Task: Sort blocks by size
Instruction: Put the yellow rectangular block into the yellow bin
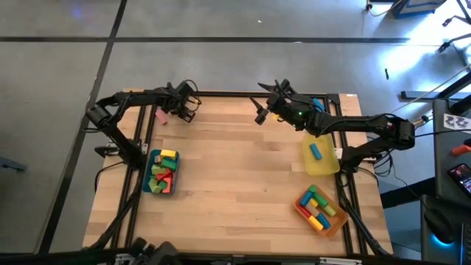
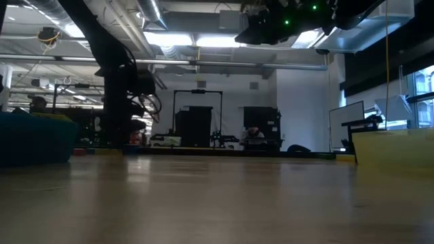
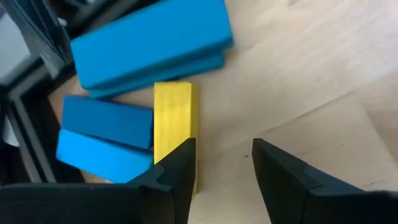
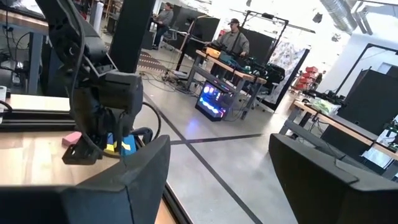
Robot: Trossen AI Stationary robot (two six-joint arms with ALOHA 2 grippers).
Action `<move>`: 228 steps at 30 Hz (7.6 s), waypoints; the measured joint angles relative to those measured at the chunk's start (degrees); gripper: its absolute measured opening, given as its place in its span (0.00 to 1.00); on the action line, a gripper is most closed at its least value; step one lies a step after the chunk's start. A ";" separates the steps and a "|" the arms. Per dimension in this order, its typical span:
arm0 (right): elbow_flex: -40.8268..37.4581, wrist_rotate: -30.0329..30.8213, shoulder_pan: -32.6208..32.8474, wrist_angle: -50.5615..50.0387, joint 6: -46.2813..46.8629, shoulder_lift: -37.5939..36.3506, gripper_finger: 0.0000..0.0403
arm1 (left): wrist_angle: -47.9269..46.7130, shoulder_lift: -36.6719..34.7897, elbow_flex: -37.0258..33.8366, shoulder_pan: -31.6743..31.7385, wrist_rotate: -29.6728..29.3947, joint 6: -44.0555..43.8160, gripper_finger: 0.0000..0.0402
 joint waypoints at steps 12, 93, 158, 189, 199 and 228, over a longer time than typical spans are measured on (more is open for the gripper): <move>0.00 -0.91 0.00 0.47 0.04 0.00 0.68 | -11.92 0.31 8.95 -1.40 -11.01 2.65 0.22; 0.00 -0.89 0.01 -1.74 0.04 0.00 0.68 | -4.54 -6.21 -0.01 -15.74 6.41 2.94 0.44; -0.02 -23.24 3.02 -5.77 1.51 -3.70 0.68 | 15.13 -39.00 -9.68 -33.54 14.39 7.42 0.24; 13.38 -41.62 3.08 3.06 11.67 16.12 0.68 | 41.76 -35.83 -9.62 -42.81 14.81 21.54 0.25; 17.19 -44.37 4.13 3.08 13.63 20.25 0.68 | 42.96 -33.69 -9.63 -42.79 14.81 22.54 0.25; 17.49 -39.63 4.94 0.64 9.19 20.03 0.31 | 37.53 -33.92 -9.62 -42.70 14.08 19.81 0.43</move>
